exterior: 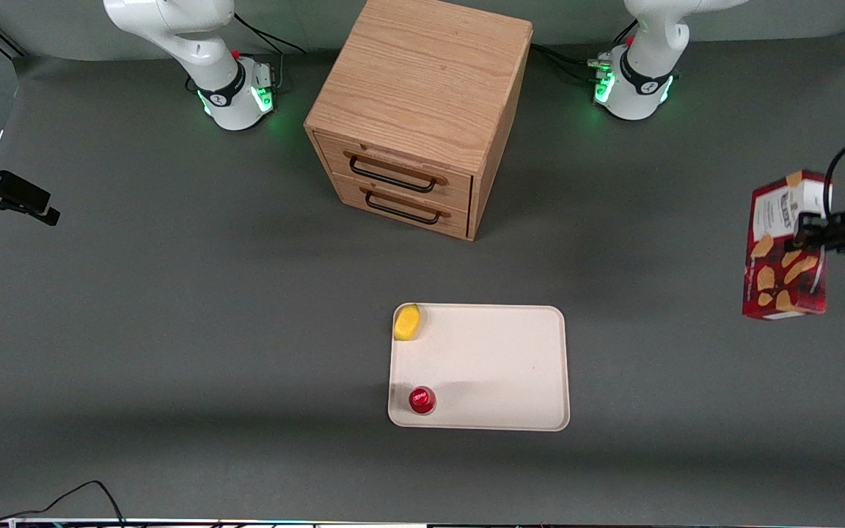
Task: Place red cookie box on tray
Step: 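Carry the box over the white tray and lower it onto the tray, then open the left gripper and raise it away from the box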
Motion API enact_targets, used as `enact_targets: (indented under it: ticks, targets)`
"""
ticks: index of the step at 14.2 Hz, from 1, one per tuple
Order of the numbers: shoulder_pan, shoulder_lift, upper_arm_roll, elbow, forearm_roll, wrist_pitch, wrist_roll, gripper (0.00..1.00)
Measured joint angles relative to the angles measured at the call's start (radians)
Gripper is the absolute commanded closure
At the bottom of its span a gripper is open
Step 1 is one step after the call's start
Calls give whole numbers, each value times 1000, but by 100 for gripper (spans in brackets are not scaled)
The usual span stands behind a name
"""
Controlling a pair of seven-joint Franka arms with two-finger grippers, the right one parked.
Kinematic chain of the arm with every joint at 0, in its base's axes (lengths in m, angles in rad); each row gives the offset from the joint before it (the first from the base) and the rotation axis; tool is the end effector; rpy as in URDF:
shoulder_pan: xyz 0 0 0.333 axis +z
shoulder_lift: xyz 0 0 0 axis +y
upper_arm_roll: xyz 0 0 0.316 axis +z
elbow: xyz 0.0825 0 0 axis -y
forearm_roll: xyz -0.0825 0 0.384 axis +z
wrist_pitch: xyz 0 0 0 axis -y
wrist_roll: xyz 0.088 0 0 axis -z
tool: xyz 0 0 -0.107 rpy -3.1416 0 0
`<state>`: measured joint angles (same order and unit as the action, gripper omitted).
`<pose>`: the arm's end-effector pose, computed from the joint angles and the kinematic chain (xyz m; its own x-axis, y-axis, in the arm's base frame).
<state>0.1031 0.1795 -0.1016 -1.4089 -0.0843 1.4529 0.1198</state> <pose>0.5955 -0.0033 0.5881 0.9844 -0.1281 -0.1204 -0.1140 -0.9865 0.1175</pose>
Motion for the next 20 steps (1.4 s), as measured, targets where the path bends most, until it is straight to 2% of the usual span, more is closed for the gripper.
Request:
enact_targets:
  ticks: [3,6,8,12,13,14,16,20]
  targets:
    - [-13,58,-197,10,24,54,-319,100]
    - [-33,215,-338,-10,123,260,-527,100]
    - [-43,331,-376,-32,201,422,-605,100]
    - [-64,515,-389,-63,349,710,-714,100]
    - [-69,549,-390,-63,388,753,-740,61]
    - [-73,575,-392,-63,422,776,-758,1]
    - [-74,598,-392,-62,466,792,-768,0]
    - [-69,571,-394,-43,476,731,-768,0]
